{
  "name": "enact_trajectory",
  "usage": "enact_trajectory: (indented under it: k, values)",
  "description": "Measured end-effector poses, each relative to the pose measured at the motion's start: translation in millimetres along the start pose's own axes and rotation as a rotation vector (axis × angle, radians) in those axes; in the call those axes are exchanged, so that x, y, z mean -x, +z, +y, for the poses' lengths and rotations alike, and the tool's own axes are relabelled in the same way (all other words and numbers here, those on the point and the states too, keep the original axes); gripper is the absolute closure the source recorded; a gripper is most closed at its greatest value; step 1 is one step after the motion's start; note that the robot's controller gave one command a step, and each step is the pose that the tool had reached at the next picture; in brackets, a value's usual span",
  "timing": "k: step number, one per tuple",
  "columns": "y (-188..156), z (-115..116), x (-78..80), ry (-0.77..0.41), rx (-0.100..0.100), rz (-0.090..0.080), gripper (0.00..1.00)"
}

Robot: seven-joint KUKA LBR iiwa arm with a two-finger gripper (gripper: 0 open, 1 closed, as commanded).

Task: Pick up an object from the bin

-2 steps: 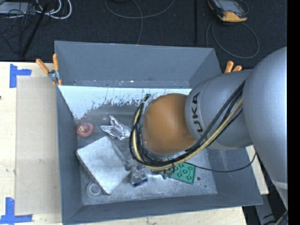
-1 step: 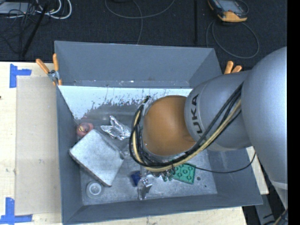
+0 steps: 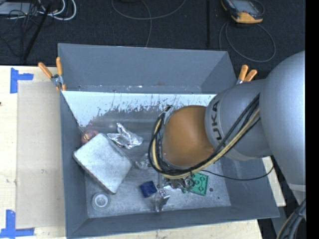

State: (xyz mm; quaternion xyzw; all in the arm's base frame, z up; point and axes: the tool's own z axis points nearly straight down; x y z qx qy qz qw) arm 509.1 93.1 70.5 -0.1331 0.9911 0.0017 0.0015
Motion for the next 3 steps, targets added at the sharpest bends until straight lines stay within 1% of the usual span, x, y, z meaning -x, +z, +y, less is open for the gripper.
enact_trajectory:
  k: [1,2,3]
  values:
    - [-5,0,3.4,0.003,-0.001,-0.009,1.00]
    - [-128,14,4.0,-0.006,-0.003,-0.004,1.00]
    - [-200,-27,7.4,-0.201,-0.005,-0.003,1.00]
